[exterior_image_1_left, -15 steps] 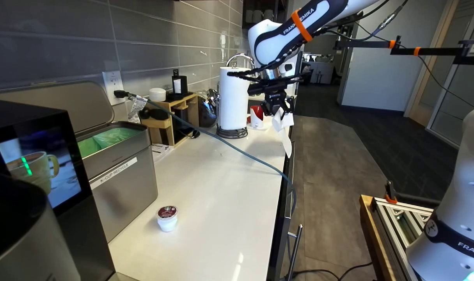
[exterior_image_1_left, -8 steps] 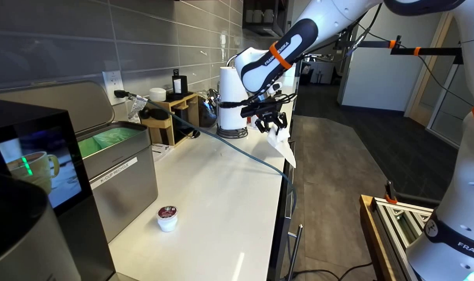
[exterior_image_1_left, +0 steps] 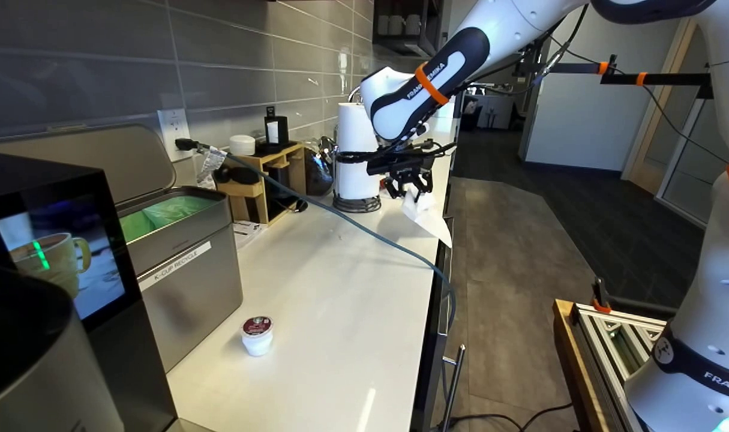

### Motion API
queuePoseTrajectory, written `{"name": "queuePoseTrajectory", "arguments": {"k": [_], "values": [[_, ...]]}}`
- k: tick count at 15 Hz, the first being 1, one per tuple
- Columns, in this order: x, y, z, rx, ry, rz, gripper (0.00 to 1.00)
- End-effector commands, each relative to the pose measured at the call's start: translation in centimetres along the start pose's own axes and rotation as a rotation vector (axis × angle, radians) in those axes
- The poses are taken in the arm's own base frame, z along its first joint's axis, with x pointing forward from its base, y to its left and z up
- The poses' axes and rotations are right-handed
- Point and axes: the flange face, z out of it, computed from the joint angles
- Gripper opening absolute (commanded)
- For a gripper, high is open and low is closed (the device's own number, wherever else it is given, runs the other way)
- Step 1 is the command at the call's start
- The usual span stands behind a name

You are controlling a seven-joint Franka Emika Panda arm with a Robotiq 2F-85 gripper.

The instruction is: Move the capsule to the back

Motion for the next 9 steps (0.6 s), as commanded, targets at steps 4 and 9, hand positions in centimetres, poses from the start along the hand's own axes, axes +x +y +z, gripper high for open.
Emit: {"name": "queuePoseTrajectory", "arguments": {"k": [4, 9], "values": [[1.0, -2.6, 2.2, 0.183, 0.031, -0.286, 0.03], [0.2, -4.1, 4.6, 0.191, -0.027, -0.456, 0.03]]}}
